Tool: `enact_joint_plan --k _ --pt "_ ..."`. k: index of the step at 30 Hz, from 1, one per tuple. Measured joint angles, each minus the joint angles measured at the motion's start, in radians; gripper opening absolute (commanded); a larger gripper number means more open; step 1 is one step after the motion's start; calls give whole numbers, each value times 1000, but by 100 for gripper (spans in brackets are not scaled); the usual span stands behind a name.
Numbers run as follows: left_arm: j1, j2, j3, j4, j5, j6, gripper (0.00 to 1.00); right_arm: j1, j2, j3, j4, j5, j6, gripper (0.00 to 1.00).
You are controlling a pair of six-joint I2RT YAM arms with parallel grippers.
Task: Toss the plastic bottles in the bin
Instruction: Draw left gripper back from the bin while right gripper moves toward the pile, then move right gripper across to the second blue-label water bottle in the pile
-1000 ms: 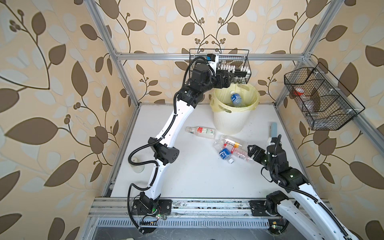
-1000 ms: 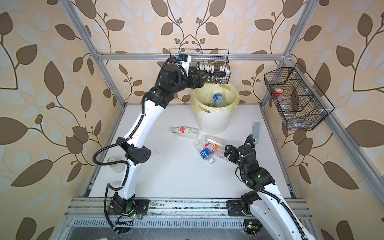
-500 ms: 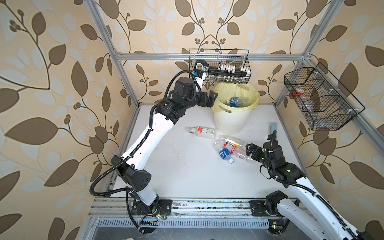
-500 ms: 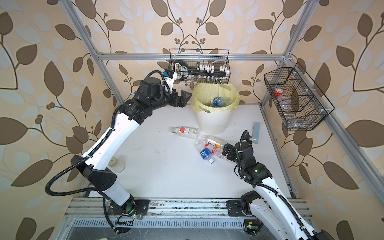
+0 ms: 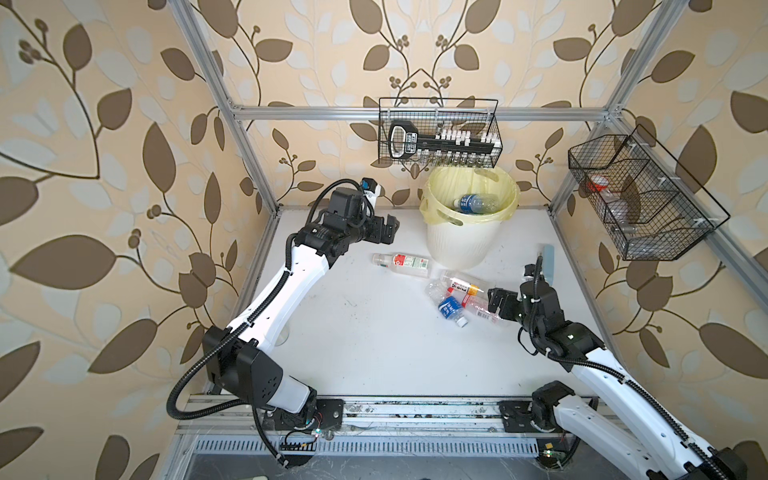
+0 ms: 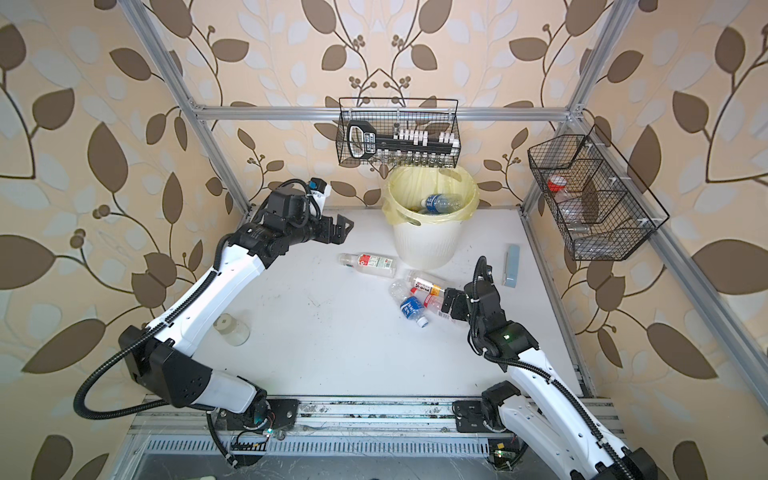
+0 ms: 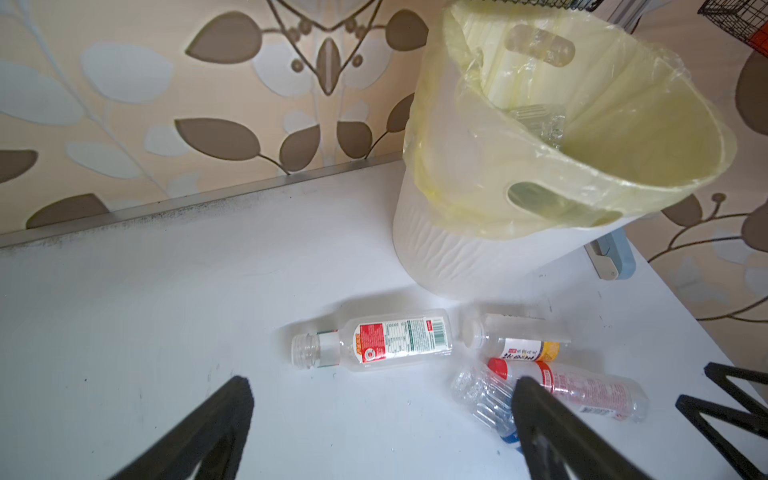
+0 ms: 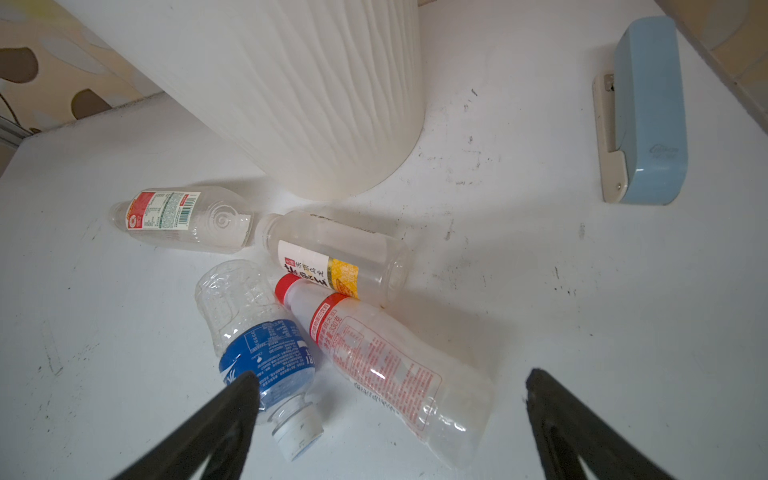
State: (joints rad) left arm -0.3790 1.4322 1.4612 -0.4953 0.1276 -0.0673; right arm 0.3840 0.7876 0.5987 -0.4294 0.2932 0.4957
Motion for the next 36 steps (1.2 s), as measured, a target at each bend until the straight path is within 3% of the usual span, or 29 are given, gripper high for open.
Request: enact_joint_plan --k 9,24,36 --pt "27 -86 -171 11 3 97 99 27 32 49 -30 51 -77 100" --pt "27 -111 -334 13 49 171 99 29 38 52 -76 1 -149 100" --pt "44 -144 -491 23 159 217 99 96 42 37 -61 -5 -95 100"
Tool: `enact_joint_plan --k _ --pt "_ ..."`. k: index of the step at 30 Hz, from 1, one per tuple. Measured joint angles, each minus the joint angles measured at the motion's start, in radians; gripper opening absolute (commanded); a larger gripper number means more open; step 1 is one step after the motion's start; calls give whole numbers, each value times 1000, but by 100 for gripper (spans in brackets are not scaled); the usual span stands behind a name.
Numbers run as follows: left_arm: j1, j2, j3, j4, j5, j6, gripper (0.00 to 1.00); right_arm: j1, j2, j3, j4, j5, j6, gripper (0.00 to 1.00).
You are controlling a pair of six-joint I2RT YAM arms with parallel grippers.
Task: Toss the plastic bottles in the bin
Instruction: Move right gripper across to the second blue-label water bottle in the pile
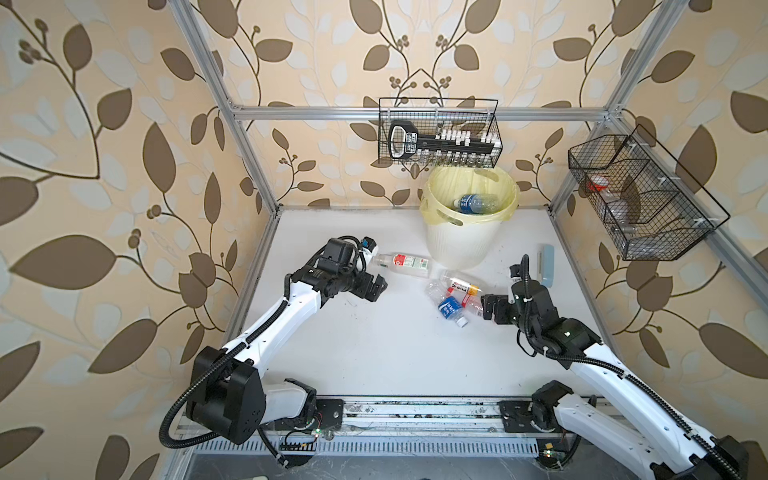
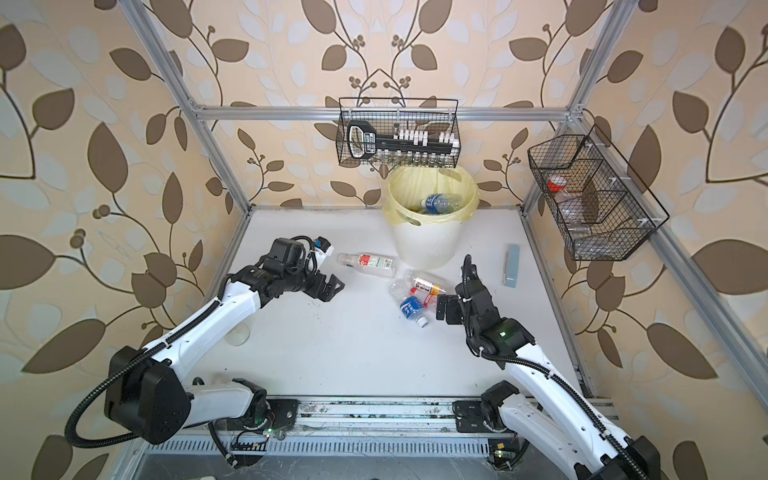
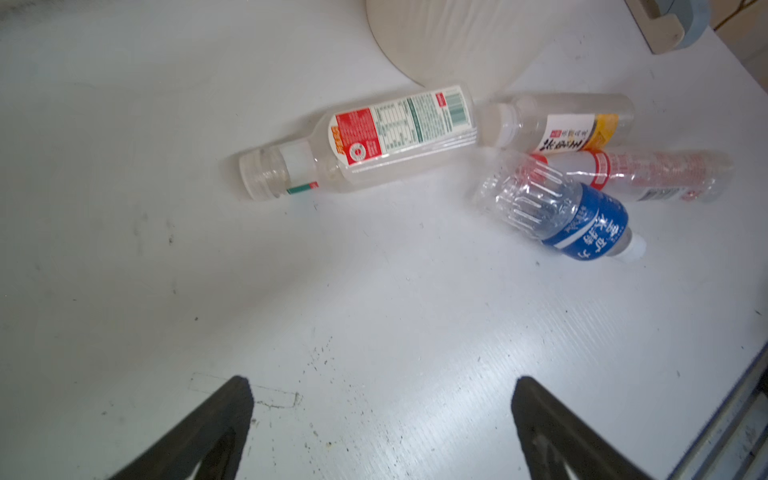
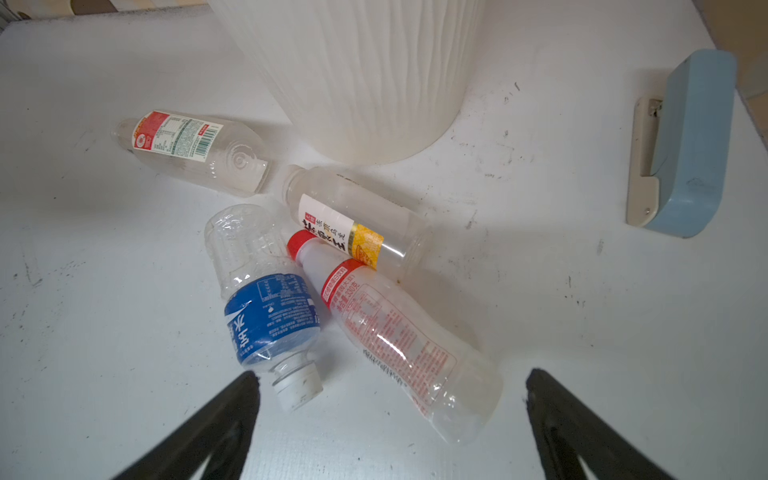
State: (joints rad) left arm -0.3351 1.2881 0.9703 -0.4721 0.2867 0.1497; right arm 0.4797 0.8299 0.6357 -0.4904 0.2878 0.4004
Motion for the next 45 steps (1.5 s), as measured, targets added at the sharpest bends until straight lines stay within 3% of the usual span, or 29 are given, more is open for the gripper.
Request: enact_joint_plan --k 11,23,45 --pt "88 0 -40 27 47 53 99 139 156 -3 113 -8 26 100" --pt "105 -66 -77 19 59 110 99 149 326 13 214 -86 28 100" --pt "180 -66 -93 13 147 132 99 215 579 155 230 -74 34 100"
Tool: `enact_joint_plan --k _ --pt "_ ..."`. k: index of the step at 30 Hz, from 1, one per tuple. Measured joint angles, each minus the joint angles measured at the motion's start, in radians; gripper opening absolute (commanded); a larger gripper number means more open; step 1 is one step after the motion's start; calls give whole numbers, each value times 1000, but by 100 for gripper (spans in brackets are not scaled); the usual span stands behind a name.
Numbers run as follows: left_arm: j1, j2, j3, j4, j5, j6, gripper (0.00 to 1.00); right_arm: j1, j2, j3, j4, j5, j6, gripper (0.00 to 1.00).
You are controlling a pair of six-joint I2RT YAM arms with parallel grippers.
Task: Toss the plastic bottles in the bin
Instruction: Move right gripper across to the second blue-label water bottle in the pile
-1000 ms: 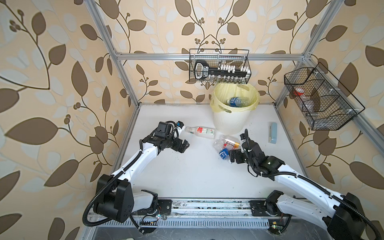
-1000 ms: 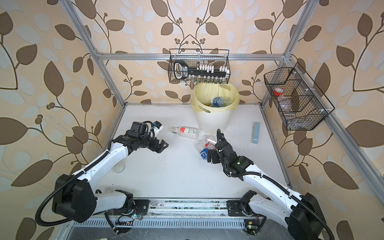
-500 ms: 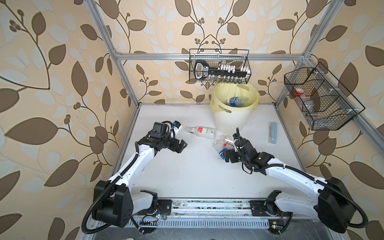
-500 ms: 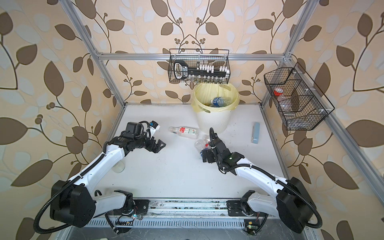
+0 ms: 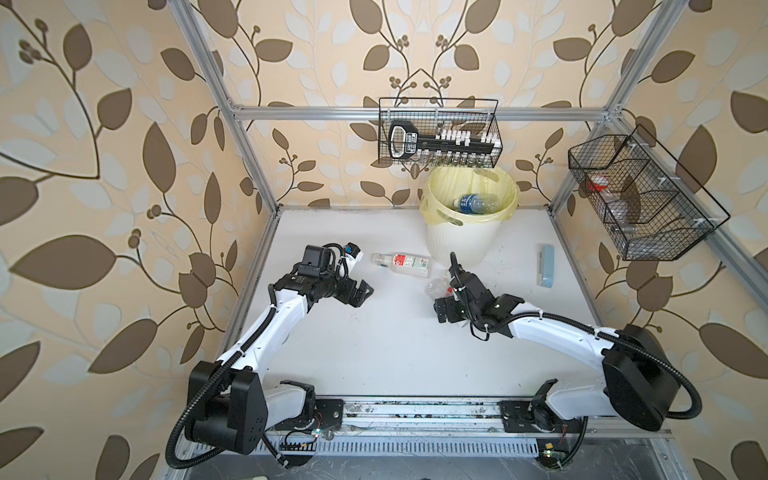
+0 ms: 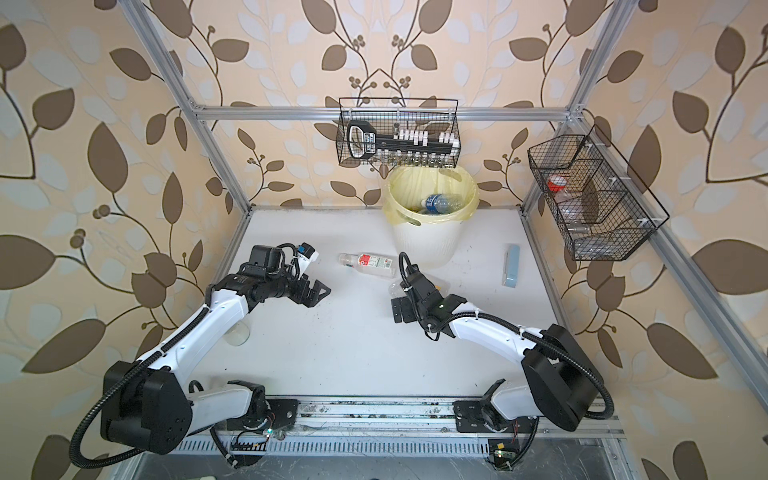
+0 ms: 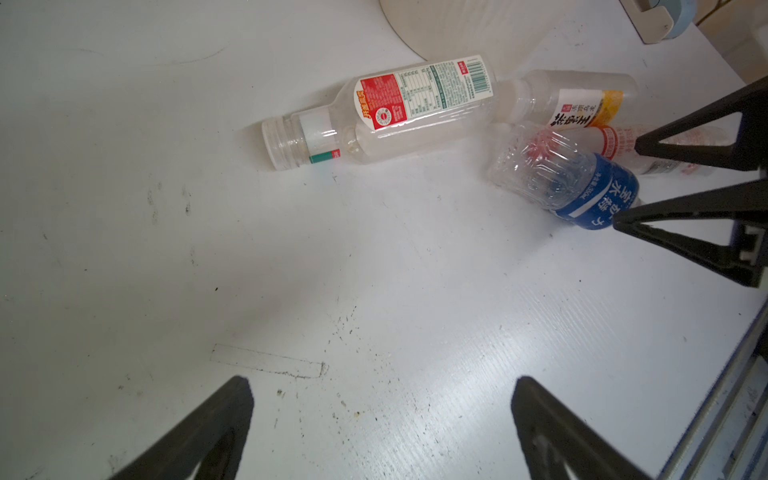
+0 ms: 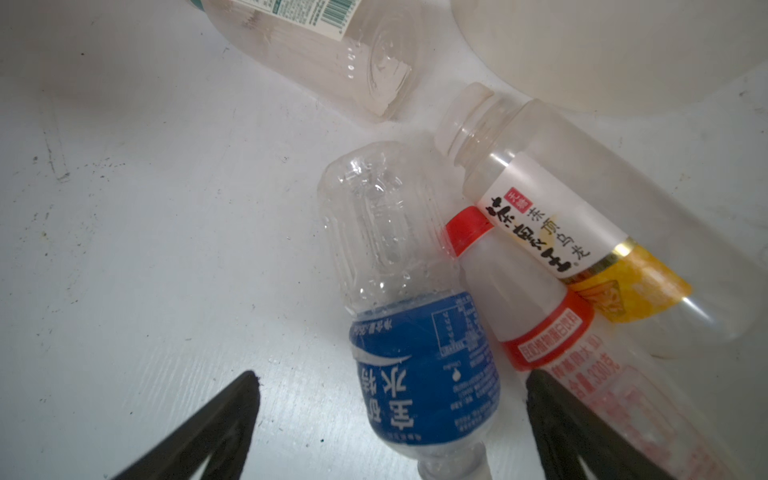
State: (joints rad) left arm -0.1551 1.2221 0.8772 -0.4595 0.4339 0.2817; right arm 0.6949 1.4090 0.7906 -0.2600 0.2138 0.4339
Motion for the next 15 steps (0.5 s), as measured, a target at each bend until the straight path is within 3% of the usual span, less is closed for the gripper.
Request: enact_joint_plan --k 15 --pt "13 0 0 0 6 3 99 54 126 60 -5 34 13 91"
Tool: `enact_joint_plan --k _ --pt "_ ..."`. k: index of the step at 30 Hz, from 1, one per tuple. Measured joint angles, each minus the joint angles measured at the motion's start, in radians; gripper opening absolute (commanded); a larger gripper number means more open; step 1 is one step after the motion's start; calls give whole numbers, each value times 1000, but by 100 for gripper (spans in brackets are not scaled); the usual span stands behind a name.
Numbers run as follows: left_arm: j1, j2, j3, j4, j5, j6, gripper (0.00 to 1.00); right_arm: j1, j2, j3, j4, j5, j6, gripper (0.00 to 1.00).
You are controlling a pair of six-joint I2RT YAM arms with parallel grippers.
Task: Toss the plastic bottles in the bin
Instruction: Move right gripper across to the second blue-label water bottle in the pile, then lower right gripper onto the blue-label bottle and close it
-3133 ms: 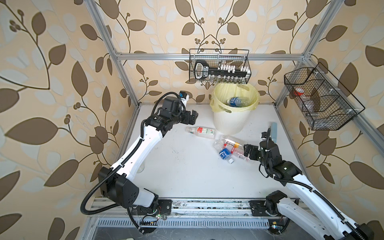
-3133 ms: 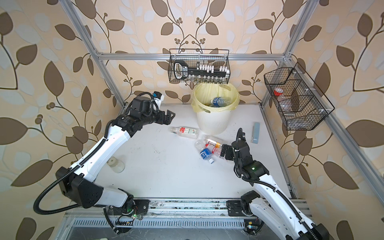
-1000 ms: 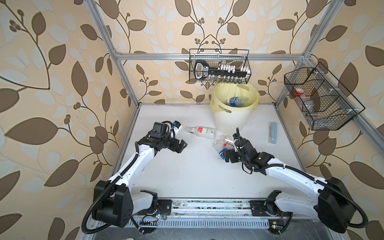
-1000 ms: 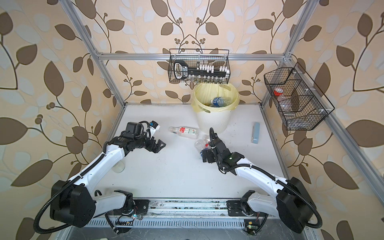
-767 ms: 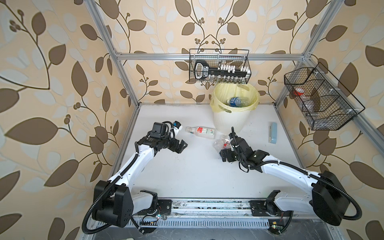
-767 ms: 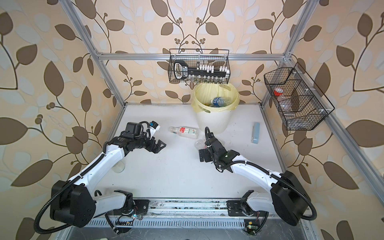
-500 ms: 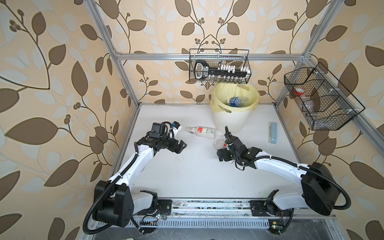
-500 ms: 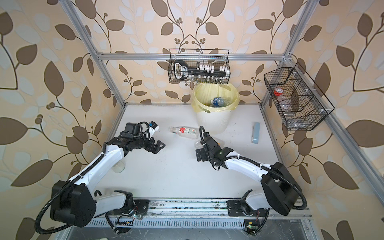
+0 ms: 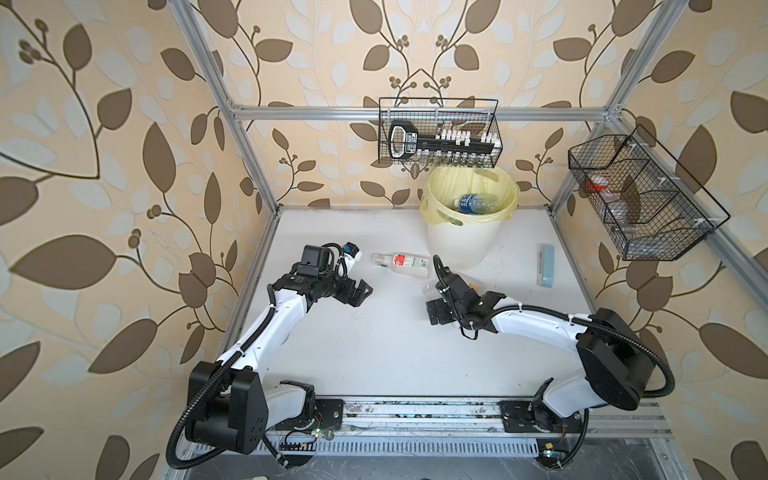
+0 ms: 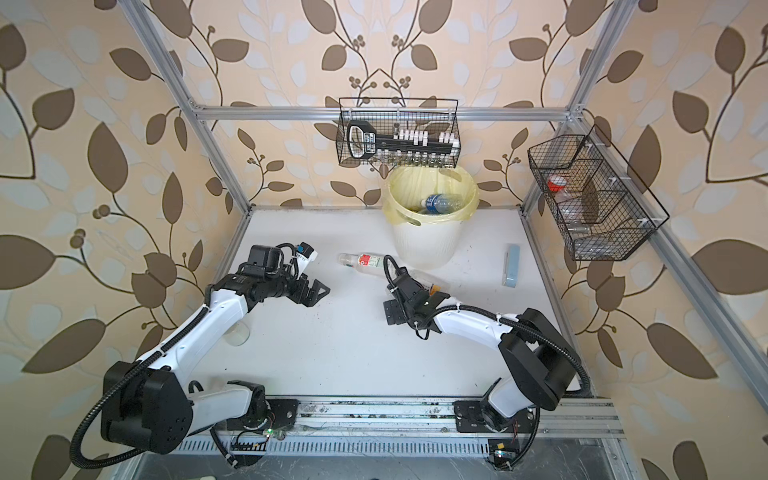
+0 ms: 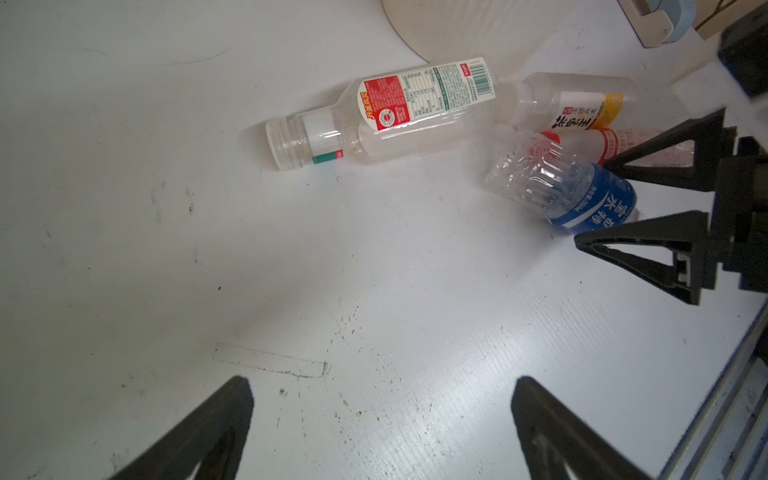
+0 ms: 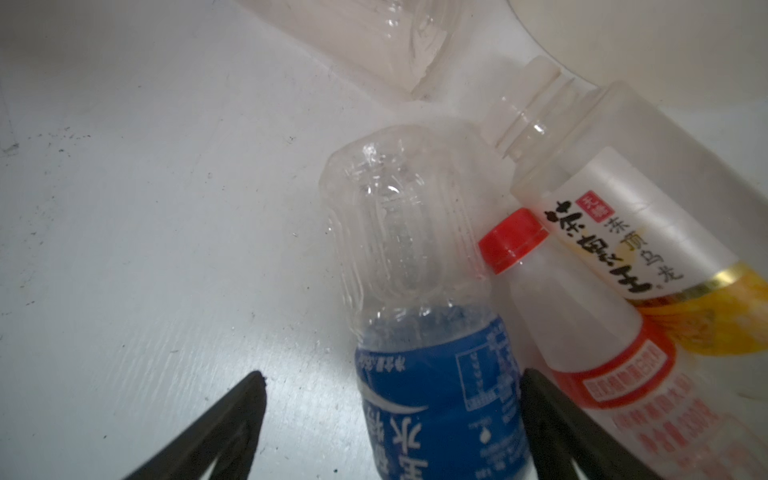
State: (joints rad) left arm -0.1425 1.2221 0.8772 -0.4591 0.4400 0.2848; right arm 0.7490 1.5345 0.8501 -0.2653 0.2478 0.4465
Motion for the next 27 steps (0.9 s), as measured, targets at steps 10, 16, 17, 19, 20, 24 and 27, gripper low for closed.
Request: enact_joint_plan --k 10,16,17,19,20,24,27 --pt "2 0 0 0 0 0 99 2 47 6 9 -1 5 67" --pt "7 0 0 0 4 0 99 2 58 11 23 -3 3 76" --pt "7 0 0 0 4 0 99 2 61 12 23 -5 4 76" --pt "7 0 0 0 5 0 99 2 72 19 24 -5 4 76" --pt "7 0 0 0 6 0 99 2 80 24 25 -5 3 75" --pt "13 0 0 0 6 0 99 2 103 38 27 -8 -3 68" --pt "13 0 0 0 6 0 99 2 111 48 28 -9 -6 57"
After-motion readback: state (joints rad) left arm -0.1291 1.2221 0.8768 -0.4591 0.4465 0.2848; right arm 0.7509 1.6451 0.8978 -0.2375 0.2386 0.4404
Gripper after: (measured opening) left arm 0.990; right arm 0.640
